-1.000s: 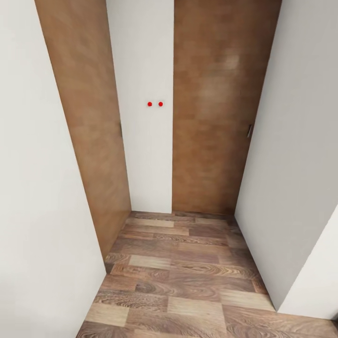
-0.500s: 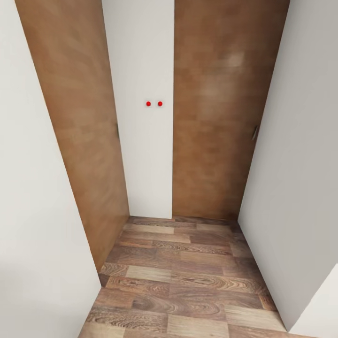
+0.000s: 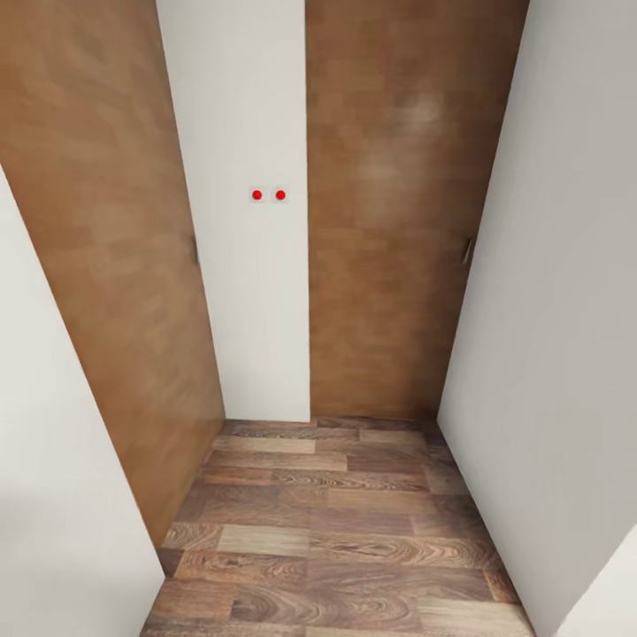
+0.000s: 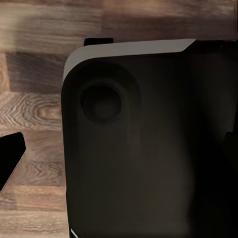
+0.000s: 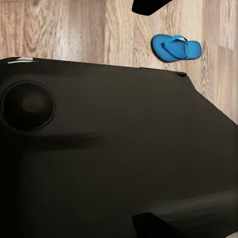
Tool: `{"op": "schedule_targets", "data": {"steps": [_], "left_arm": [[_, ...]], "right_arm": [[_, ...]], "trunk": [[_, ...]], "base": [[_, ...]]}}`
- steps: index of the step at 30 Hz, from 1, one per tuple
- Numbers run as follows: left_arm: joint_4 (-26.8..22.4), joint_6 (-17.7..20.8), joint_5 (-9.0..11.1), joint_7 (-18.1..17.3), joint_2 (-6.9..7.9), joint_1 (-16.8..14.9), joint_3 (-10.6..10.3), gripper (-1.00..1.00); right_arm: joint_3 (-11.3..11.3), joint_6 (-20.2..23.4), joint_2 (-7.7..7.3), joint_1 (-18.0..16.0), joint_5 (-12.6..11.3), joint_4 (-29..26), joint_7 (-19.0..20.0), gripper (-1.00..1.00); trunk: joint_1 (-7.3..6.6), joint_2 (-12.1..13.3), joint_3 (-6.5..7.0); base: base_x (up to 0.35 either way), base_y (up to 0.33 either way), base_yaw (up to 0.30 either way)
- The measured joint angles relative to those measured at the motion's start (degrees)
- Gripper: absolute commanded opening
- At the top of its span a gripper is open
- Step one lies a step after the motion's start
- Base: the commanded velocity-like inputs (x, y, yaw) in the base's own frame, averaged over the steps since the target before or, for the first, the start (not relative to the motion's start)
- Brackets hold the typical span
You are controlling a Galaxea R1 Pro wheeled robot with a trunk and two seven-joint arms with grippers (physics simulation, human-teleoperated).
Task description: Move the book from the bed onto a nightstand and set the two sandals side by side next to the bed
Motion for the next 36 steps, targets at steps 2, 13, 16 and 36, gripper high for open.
{"op": "schedule_targets", "data": {"steps": [2,13,16,36], "left_arm": [[0.00,0.00,0.00,0.00,0.00,-0.01,0.00,1.00],[0.01,-0.01,0.00,0.00,0.00,0.04,-0.05,1.00],[0.00,0.00,0.00,0.00,0.00,0.01,-0.06,1.00],[0.00,0.00,0.00,-0.06,0.00,0.01,-0.05,1.00]], "right_arm": [[-0.01,0.00,0.00,0.00,-0.01,0.00,0.03,1.00],[-0.01,0.00,0.00,0.00,-0.02,-0.03,0.08,1.00],[-0.01,0.00,0.00,0.00,-0.02,-0.02,0.08,1.00],[-0.01,0.00,0.00,0.00,-0.02,0.00,0.08,1.00]], "trunk": [[0.00,0.00,0.00],[0.01,0.00,0.00],[0.01,0.00,0.00],[0.00,0.00,0.00]], "base": [[0.027,0.000,-0.274],[0.005,0.000,-0.266],[0.000,0.000,-0.250],[0.015,0.000,-0.245]]}}
